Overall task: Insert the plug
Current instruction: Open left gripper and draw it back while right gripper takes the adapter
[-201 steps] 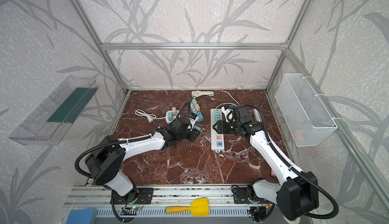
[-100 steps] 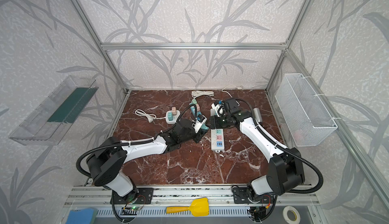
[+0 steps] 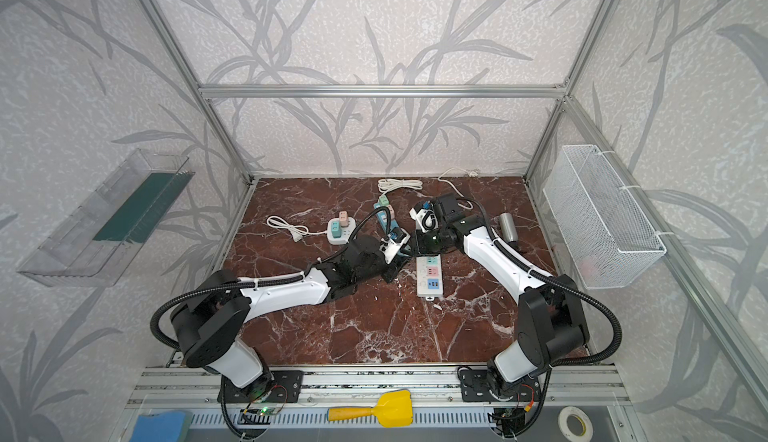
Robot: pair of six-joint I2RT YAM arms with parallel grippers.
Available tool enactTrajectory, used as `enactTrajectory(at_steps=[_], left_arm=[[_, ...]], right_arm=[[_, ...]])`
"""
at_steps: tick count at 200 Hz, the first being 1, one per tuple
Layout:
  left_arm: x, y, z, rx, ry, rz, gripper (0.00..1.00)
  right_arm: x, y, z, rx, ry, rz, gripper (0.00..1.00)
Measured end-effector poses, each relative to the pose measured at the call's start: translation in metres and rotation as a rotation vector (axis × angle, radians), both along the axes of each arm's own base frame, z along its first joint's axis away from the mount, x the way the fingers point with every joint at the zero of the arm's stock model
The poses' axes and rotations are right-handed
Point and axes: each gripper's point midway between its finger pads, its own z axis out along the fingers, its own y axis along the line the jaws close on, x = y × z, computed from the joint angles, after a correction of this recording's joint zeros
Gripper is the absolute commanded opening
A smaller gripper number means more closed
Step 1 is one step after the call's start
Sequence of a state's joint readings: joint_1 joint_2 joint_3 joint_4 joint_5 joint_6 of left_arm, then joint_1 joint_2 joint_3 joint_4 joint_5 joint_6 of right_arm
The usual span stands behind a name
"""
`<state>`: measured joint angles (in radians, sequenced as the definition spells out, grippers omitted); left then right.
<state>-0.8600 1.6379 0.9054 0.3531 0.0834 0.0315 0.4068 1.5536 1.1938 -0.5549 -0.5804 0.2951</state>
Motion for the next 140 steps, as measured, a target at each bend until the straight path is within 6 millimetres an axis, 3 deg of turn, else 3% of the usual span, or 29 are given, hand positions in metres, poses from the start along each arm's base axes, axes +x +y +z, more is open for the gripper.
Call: enactTrajectory(at_steps=[66,97,140], left_arm=[[0.002,0.003,-0.001,0.008,0.002,0.011,0.37],[0.001,0.005,0.000,0.025,-0.014,0.013,0.69],[-0.004,0.010,0.017,0.006,-0.052,0.023,0.83]], right_arm=[[0.001,0.003,-0.001,0.018,-0.010,0.028,0.15],[0.001,0.006,0.000,0.033,-0.006,0.025,0.10],[0.006,-0.003,0.000,-0.017,-0.036,-0.036,0.07]])
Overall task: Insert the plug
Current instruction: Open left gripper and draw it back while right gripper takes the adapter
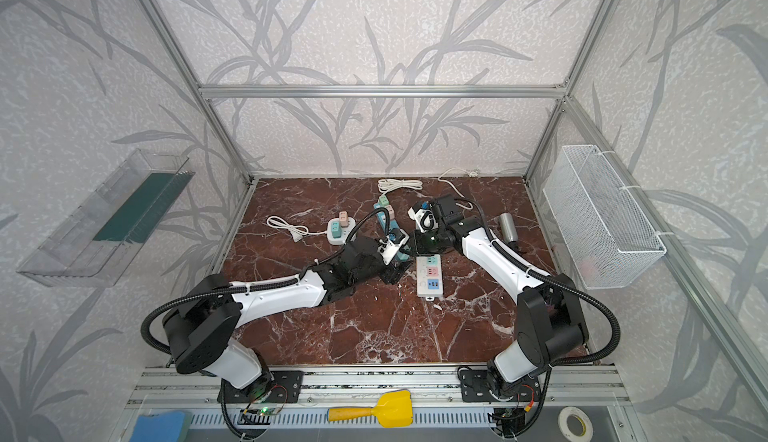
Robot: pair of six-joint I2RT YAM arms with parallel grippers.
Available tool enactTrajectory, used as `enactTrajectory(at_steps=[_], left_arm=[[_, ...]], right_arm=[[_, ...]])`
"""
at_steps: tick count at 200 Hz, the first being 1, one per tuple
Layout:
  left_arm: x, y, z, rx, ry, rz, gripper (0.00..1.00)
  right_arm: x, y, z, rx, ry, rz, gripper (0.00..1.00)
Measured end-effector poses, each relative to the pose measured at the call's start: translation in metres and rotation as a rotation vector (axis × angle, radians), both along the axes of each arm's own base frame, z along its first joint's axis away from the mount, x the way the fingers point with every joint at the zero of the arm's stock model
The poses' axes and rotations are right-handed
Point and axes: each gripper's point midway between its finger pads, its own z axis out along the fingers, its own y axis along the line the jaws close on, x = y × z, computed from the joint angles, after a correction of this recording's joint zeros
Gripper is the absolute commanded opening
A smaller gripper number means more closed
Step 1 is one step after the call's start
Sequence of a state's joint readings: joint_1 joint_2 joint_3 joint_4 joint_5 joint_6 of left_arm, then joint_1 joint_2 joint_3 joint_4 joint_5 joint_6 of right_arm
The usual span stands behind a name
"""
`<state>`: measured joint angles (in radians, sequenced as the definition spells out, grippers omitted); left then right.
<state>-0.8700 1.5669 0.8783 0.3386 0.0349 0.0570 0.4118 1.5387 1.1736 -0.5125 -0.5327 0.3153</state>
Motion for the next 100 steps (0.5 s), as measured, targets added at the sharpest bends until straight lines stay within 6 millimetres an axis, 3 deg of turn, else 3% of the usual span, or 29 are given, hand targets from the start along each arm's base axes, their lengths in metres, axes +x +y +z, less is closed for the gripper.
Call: enactTrajectory(at_steps=[36,55,69,100], left_arm=[[-0.009,0.025,0.023,-0.057,-0.018,0.071,0.94],[-0.002,0.046,0.038,-0.099,-0.002,0.186,0.95],[0.011,0.066,0.048,-0.137,0.051,0.298,0.95],[0.067,0.132,0.068,-0.318,0.225,0.588,0.90]], right_arm=[[0.007,-0.022,0.015,-0.080,-0.106,-0.092,0.06],[0.005,-0.035,0.022,-0.113,-0.158,-0.135,0.06],[0.000,-0.044,0.024,-0.134,-0.188,-0.165,0.05],[-0.011,-0.067,0.014,-0.196,-0.233,-0.233,0.02]])
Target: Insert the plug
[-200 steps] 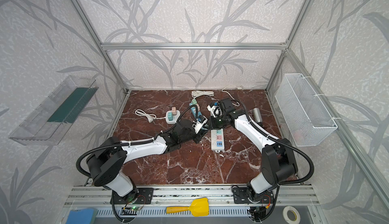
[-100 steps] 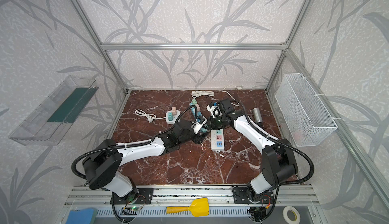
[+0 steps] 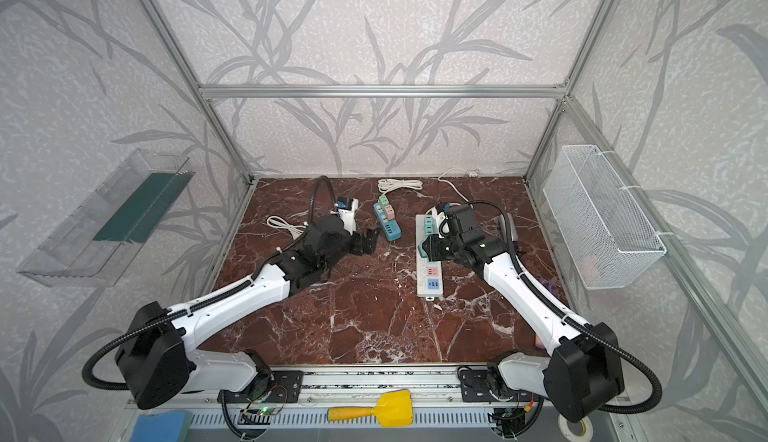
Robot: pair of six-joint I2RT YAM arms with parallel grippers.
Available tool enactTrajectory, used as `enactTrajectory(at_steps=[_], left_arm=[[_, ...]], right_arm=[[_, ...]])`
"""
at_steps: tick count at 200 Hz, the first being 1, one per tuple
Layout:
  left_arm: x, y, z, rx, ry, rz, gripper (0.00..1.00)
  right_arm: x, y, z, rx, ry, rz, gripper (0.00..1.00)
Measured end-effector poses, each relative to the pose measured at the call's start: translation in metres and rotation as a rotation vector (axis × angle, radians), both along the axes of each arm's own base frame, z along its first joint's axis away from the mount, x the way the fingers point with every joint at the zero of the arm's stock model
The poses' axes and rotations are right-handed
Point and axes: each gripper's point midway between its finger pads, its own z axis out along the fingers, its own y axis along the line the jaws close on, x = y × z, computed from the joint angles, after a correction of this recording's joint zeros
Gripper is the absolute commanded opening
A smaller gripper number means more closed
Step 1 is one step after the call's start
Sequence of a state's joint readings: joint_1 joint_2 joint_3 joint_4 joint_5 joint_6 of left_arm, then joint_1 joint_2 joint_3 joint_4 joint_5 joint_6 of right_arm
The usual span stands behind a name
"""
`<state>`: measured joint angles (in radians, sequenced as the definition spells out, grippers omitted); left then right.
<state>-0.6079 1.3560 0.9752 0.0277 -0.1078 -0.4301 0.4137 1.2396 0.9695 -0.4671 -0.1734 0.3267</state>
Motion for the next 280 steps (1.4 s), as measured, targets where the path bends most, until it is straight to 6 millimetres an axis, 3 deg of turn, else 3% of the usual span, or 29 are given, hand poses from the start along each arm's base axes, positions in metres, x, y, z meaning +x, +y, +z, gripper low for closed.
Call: enactTrajectory(at_steps=[18,35,72,96,118,153,216,280], left_arm=[[0.020,0.029,-0.005,-0.121,0.077,0.095,0.89],[0.025,0.027,-0.022,-0.222,0.158,0.089,0.89],[0.015,-0.023,-0.058,-0.497,0.350,-0.106,0.86],[0.013,-0.058,-0.054,-0.700,0.423,-0.261,0.86],[0.011,-0.070,-0.049,-0.816,0.462,-0.329,0.86],[0.008,-0.071,-0.051,-0.842,0.502,-0.337,0.86],[0.009,-0.059,-0.073,-0.793,0.561,-0.244,0.86],[0.013,-0.047,-0.085,-0.778,0.592,-0.183,0.85]], right_arm=[[-0.007,-0.011,-0.009,-0.041,-0.014,-0.035,0.01],[-0.012,-0.015,-0.016,-0.080,-0.023,-0.052,0.00],[-0.012,-0.019,-0.027,-0.117,-0.042,-0.086,0.00],[-0.010,-0.022,-0.032,-0.125,-0.039,-0.111,0.00],[-0.007,-0.023,-0.033,-0.131,-0.047,-0.126,0.00],[-0.005,-0.025,-0.034,-0.142,-0.051,-0.135,0.00],[0.001,-0.021,-0.035,-0.136,-0.064,-0.132,0.00],[0.014,-0.016,-0.050,-0.155,-0.061,-0.143,0.00]])
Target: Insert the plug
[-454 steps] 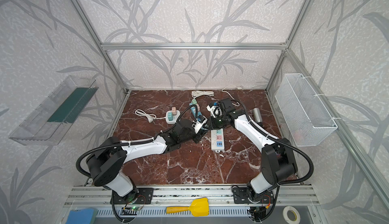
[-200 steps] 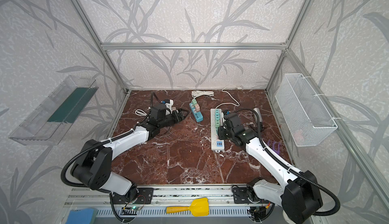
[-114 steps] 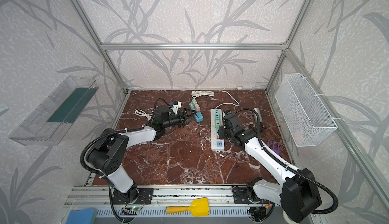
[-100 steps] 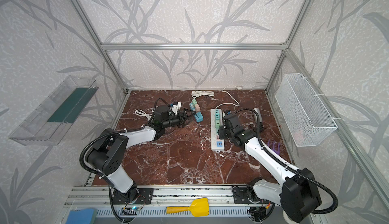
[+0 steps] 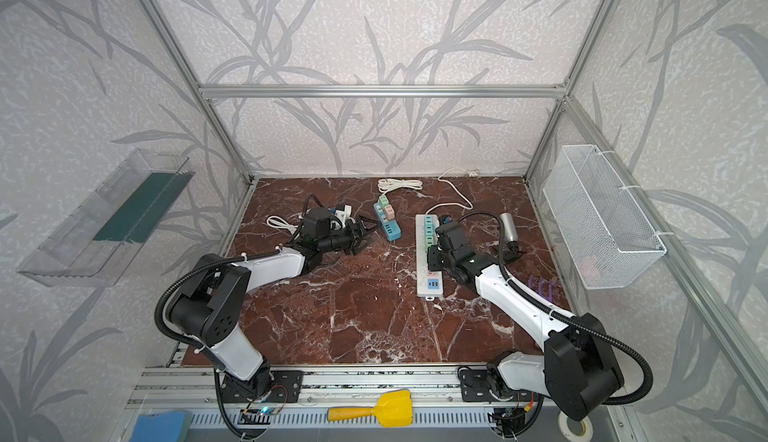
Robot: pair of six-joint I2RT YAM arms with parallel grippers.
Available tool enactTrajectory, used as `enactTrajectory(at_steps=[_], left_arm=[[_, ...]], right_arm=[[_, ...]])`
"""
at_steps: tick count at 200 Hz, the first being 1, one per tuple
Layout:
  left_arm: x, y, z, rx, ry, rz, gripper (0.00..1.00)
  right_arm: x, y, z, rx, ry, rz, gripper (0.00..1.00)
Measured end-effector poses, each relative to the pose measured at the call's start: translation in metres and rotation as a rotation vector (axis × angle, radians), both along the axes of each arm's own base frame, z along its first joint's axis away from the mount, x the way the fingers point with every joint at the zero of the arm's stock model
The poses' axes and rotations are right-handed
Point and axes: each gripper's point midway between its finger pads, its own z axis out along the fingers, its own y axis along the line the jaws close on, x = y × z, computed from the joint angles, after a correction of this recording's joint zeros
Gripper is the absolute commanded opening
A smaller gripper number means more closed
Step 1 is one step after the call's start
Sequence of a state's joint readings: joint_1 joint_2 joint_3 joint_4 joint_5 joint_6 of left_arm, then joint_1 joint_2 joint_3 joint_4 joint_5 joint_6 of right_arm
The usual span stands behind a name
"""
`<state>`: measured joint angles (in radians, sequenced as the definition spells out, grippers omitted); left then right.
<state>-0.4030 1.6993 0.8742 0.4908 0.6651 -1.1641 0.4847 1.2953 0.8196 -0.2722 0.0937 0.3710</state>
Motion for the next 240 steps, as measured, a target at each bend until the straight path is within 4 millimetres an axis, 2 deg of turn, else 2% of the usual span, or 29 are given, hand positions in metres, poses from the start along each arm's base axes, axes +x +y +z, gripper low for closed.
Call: enactTrajectory(at_steps=[27,61,133,180,240], left_arm=[[-0.004,0.007,-0.004,0.046,0.014,0.007,0.85],[-0.006,0.014,0.006,0.082,-0.016,0.014,0.84],[-0.009,0.022,0.012,0.150,-0.052,0.021,0.84],[-0.008,0.023,0.012,0.156,-0.054,0.024,0.84],[-0.008,0.024,0.013,0.155,-0.056,0.028,0.84]], right_arm=[[0.004,0.001,-0.012,-0.016,0.019,-0.004,0.00],[0.005,-0.001,-0.032,-0.052,0.065,-0.018,0.00],[0.011,-0.001,-0.033,-0.039,0.057,-0.046,0.00],[0.020,0.004,-0.032,-0.031,0.054,-0.055,0.00],[0.021,0.002,-0.032,-0.049,0.046,-0.069,0.00]])
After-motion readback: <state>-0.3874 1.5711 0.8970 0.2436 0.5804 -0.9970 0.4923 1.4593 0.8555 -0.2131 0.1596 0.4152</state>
